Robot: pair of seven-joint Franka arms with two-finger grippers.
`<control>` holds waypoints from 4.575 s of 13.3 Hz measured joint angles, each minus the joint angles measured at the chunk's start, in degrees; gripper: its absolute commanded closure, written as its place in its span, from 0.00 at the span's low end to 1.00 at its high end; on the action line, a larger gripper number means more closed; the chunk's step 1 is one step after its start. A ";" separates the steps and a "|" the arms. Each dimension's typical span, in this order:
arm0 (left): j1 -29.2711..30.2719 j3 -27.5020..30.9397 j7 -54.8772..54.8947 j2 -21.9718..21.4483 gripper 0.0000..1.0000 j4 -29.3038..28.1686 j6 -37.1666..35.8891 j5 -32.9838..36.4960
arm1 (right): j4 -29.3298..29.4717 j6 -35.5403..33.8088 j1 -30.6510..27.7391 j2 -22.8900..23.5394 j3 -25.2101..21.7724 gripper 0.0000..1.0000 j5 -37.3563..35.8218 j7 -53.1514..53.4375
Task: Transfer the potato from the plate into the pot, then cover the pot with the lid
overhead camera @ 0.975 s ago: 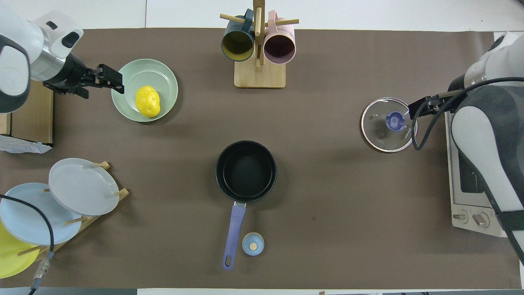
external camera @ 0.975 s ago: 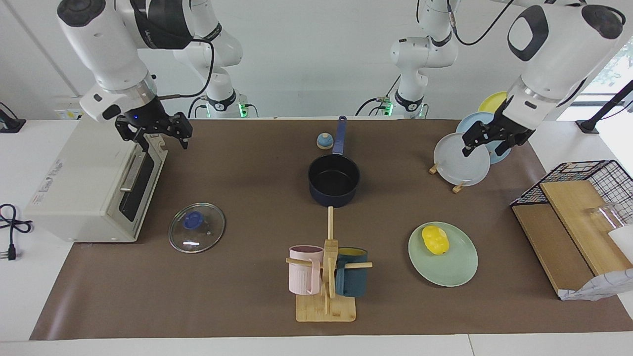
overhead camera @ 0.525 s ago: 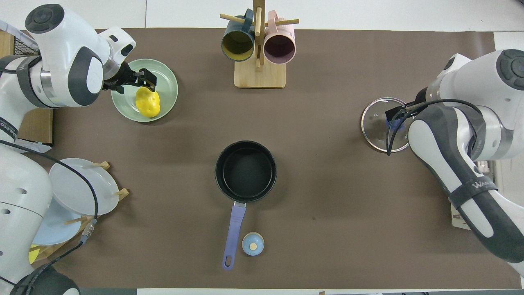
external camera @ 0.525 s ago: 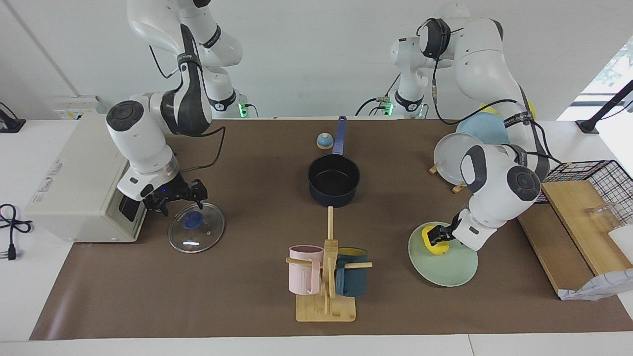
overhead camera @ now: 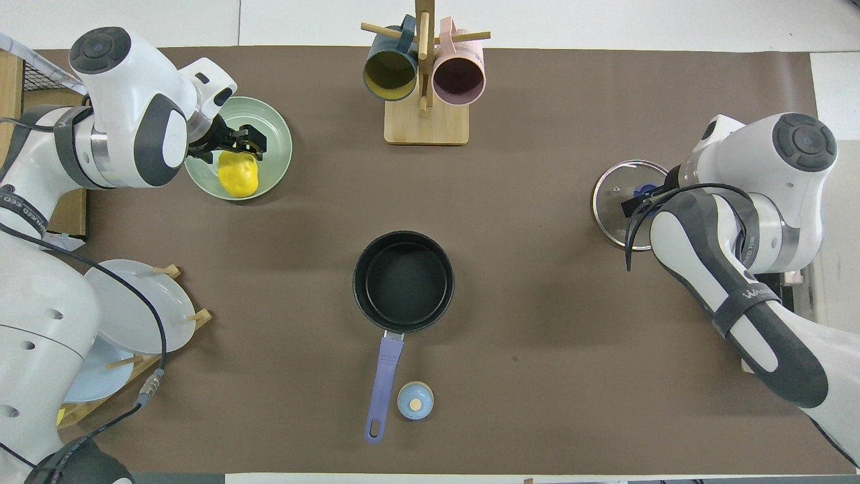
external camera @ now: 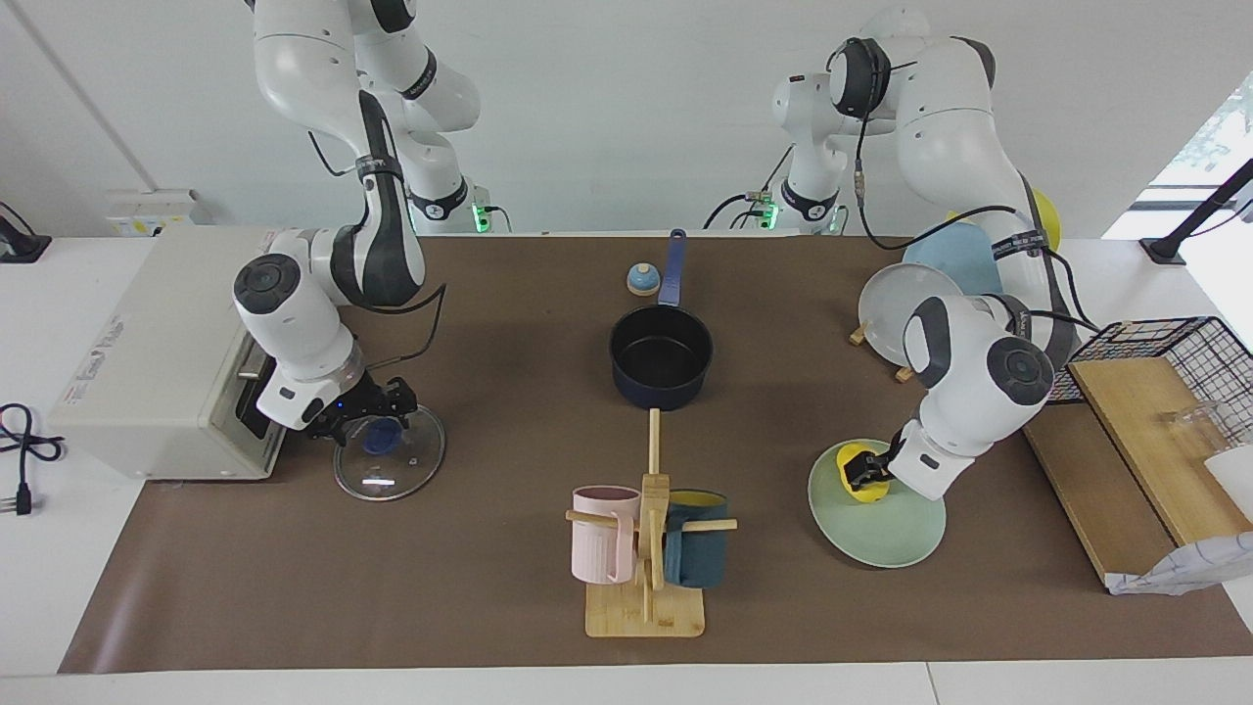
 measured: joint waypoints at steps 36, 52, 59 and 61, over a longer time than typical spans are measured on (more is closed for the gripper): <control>-31.52 -0.70 -35.96 -23.44 1.00 -33.10 14.75 -0.47 | 16.93 -23.64 9.85 -1.60 1.69 1.00 0.01 4.12; -35.10 -0.41 -31.11 -20.73 0.00 -35.88 19.09 2.05 | 18.89 -25.54 13.03 -1.15 1.70 1.00 0.01 9.79; -32.54 0.45 -29.45 -25.16 0.00 -32.08 10.15 2.22 | 19.43 -25.69 14.96 -1.14 1.70 1.00 0.01 13.68; -30.27 0.47 -28.38 -28.27 0.00 -28.87 3.36 0.53 | 19.55 -25.69 16.25 -1.14 1.72 1.00 0.01 15.98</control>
